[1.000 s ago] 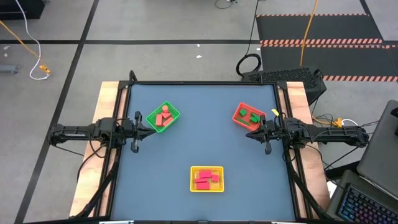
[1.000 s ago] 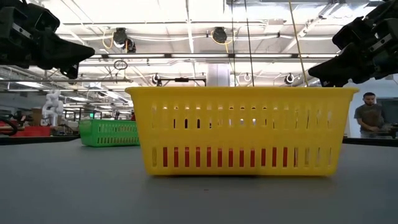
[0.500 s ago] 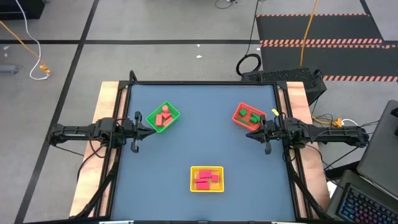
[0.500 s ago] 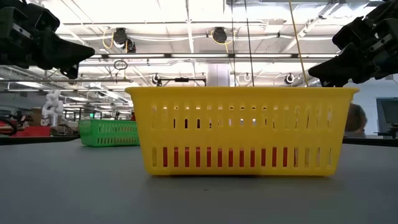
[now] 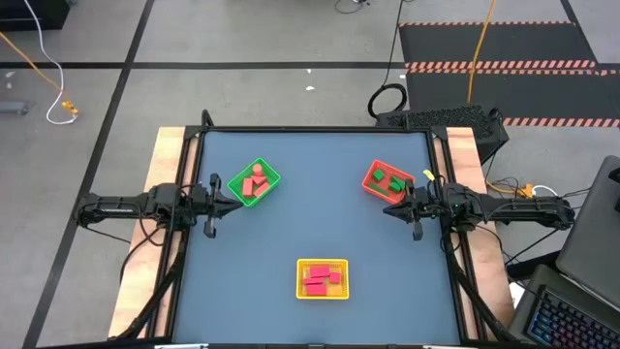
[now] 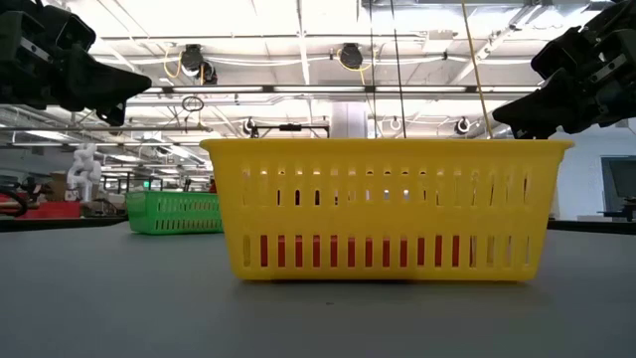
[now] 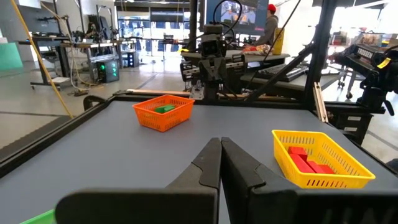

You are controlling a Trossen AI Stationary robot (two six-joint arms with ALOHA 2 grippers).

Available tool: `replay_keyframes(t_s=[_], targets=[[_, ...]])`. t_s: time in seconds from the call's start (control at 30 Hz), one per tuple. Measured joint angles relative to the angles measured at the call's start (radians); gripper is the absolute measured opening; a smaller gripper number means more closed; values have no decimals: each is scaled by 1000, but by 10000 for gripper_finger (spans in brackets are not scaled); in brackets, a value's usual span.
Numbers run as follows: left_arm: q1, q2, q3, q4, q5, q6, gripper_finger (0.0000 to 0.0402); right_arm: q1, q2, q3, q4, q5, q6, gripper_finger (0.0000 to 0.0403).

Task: Sort & place blocks by color
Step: Return to Home Position

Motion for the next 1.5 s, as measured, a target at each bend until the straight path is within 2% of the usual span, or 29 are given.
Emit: replay_keyframes(t_s=[1.5], targets=[[0, 0, -2, 50, 1, 0, 6, 0, 0, 0, 0, 0, 0, 0]])
